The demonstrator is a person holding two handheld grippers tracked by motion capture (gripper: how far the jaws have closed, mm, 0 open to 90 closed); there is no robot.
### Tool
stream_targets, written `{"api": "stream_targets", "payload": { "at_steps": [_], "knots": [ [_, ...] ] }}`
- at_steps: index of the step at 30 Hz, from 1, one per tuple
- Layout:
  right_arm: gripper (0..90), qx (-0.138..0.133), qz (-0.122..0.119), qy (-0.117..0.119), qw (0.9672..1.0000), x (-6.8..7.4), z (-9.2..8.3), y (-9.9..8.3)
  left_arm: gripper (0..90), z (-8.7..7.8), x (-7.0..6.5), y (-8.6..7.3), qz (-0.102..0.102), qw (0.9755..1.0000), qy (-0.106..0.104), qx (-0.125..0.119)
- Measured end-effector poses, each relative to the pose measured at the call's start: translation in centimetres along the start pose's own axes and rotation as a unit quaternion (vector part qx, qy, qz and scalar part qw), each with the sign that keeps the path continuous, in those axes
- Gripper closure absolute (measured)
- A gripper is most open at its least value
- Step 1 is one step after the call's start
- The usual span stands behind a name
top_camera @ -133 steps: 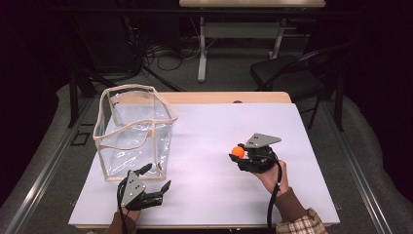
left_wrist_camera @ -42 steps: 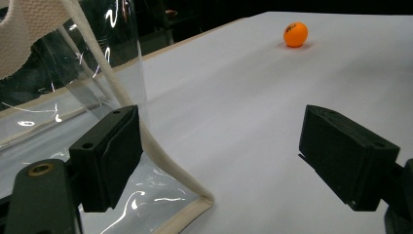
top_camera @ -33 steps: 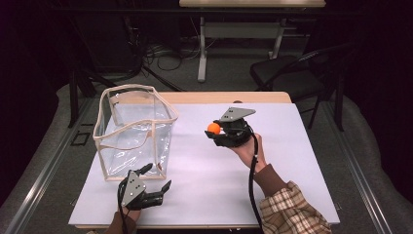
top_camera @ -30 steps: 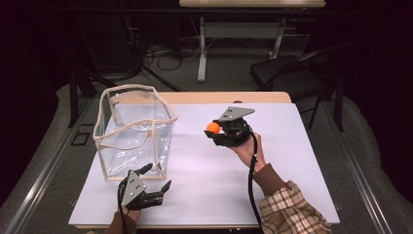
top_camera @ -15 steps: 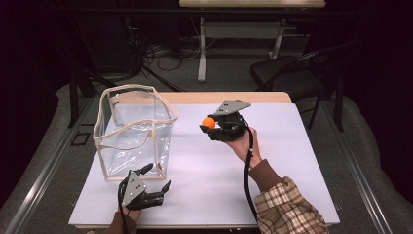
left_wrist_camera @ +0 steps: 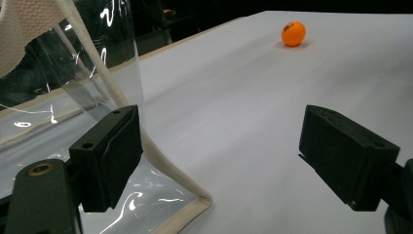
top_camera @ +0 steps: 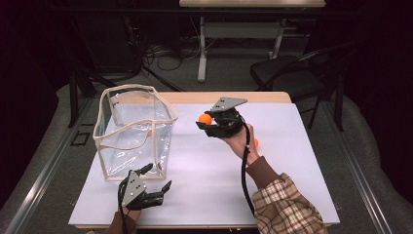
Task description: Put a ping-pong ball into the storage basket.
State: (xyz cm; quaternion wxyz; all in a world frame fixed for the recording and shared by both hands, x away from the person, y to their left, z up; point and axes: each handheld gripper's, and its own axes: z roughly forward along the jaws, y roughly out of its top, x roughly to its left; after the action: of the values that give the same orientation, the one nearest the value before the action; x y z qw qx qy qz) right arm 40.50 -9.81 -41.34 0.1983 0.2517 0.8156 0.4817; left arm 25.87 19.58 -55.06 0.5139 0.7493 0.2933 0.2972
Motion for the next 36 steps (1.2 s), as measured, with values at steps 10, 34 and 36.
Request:
{"api": "stream_targets", "payload": {
  "at_steps": [10,34,36],
  "knots": [
    [51.2,-0.002,-0.006,0.008,0.9999,0.1,0.9,1.0,15.7,0.0,0.1,0.0,-0.001,1.0,0.0,0.0],
    [51.2,-0.014,-0.016,0.016,0.9996,0.7,2.1,3.5,15.7,0.1,0.0,0.0,-0.002,1.0,-0.003,0.0],
    [51.2,-0.011,-0.017,0.015,0.9997,0.8,2.3,3.6,15.7,0.1,0.0,0.0,-0.002,1.0,-0.003,0.0]
  ]
}}
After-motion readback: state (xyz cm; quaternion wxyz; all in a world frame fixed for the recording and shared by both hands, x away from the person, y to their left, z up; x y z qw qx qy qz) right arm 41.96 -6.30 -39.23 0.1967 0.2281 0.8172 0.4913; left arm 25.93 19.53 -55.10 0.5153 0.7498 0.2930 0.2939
